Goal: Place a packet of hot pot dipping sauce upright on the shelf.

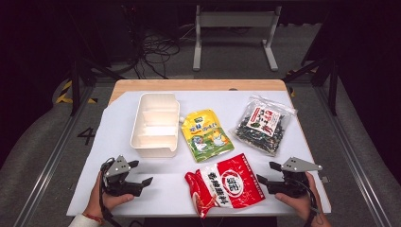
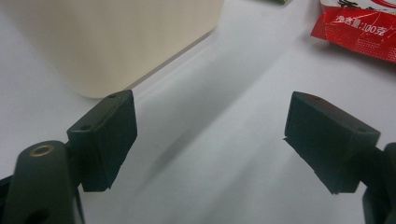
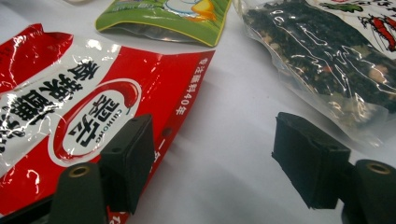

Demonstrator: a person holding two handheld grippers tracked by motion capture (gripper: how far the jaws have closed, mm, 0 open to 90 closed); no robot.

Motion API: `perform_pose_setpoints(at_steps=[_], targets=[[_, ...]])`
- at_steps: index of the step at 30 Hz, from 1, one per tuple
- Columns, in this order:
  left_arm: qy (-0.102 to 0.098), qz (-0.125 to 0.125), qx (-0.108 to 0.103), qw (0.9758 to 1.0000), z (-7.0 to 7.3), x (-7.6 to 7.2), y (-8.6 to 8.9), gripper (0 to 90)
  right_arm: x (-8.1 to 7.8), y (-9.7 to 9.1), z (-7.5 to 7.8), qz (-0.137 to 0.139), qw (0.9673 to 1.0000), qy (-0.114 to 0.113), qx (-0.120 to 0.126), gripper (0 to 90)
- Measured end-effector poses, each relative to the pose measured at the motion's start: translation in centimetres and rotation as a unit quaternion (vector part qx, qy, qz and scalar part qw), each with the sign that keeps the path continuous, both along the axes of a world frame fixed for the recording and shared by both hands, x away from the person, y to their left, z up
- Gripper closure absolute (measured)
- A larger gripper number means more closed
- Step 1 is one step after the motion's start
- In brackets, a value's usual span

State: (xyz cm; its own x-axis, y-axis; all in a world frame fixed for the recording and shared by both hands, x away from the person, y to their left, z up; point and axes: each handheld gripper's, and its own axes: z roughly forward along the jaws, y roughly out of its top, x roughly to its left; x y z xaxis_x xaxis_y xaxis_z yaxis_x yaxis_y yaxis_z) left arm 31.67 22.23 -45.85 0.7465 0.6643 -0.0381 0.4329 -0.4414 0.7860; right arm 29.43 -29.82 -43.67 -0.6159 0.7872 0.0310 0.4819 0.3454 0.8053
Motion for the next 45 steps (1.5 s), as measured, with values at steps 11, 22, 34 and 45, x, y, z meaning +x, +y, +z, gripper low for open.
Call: perform_pose_setpoints(at_steps=[11,22,34,45], targets=[[0.004,-0.018,-0.008,0.9998,0.0,0.1,-0.5,21.8,2.6,3.0,0.8,0.032,0.9992,-0.005,-0.022,50.5],[0.009,-0.057,0.013,0.9983,-0.4,0.4,-2.1,26.2,6.1,5.9,1.1,0.052,0.9984,0.009,-0.02,56.9],[0.012,-0.066,0.022,0.9975,-0.6,0.2,-2.7,27.4,6.5,5.8,0.7,0.027,0.999,0.022,-0.029,52.4],[0.013,-0.071,0.032,0.9969,-0.7,0.1,-2.9,27.3,9.2,8.3,0.8,0.02,0.9987,0.021,-0.042,61.8]])
